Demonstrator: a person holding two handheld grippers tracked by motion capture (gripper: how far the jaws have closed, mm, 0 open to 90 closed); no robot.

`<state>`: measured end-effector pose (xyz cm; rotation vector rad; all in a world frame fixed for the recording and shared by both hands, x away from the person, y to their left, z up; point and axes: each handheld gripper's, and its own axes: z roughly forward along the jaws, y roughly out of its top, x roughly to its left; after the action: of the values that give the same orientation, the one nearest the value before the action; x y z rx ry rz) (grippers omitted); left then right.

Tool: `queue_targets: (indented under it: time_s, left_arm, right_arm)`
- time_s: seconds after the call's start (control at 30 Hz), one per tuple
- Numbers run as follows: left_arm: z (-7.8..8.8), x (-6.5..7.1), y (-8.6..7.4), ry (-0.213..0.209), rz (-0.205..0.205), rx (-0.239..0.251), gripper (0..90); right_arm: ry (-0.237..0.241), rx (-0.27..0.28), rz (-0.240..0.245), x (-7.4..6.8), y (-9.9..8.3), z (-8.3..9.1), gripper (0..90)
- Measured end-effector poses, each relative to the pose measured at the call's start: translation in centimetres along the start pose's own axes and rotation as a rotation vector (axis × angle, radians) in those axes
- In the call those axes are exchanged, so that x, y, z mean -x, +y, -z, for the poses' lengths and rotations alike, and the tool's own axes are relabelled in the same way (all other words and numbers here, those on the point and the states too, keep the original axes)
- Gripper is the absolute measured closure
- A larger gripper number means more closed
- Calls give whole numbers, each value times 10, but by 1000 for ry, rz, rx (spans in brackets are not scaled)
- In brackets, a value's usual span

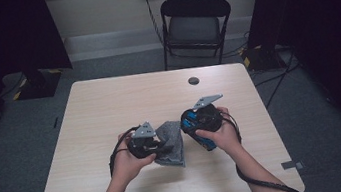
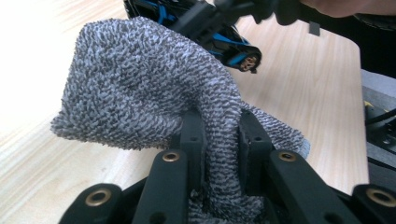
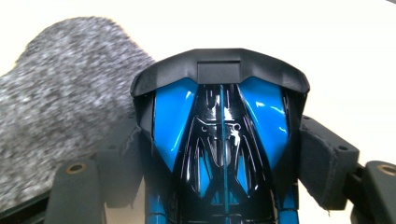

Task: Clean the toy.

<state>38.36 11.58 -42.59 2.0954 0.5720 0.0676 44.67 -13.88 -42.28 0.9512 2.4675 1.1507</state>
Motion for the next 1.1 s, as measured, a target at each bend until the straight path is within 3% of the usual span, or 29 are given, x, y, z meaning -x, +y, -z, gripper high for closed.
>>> queue_targets:
  time_s: [0.2, 0.47, 0.7, 0.87, 1.1]
  left_arm:
    - [3, 3, -4, 12, -25, -29, 756]
    - [18, -6, -10, 63, 8, -9, 753]
    - [33, -23, 2, 132, 37, 36, 752]
    - [35, -31, 13, 150, 50, 56, 751]
    - [28, -36, 31, 140, 55, 84, 750]
  right_arm:
    - [-12, 5, -20, 5, 0, 2, 253]
    - [-4, 17, -23, 7, -2, 9, 253]
    - [31, 31, -1, -4, -2, 15, 254]
    - [54, 31, 17, -12, -5, 15, 253]
    - [73, 18, 50, -21, -6, 12, 253]
